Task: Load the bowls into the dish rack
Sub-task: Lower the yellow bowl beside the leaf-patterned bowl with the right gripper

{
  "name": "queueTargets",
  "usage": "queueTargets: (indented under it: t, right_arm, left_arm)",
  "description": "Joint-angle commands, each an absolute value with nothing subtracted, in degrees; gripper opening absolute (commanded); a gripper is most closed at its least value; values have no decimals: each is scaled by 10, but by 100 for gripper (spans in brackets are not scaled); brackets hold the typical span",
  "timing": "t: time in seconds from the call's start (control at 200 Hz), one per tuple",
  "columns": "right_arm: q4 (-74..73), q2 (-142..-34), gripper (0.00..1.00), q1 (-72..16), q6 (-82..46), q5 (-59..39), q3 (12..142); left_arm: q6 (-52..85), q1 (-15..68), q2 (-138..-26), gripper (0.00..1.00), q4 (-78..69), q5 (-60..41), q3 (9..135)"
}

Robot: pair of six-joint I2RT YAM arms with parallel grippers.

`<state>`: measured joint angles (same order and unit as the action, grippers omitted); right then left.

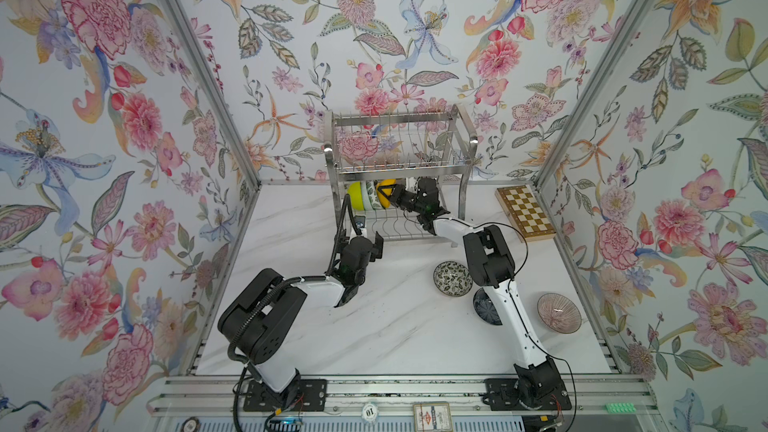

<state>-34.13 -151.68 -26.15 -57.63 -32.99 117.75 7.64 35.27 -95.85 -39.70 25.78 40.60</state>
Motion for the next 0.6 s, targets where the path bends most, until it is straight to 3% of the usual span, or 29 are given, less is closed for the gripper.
queueTargets:
  t: [0.0, 0.596]
  right_arm:
    - [-302, -1498, 25, -255, -571, -316, 1182]
    - [-268, -1473, 31, -258, -542, -301, 1173]
  left_arm:
    - [86, 347, -946, 99, -385, 273, 401]
    - [96, 348, -933, 99, -369, 267, 404]
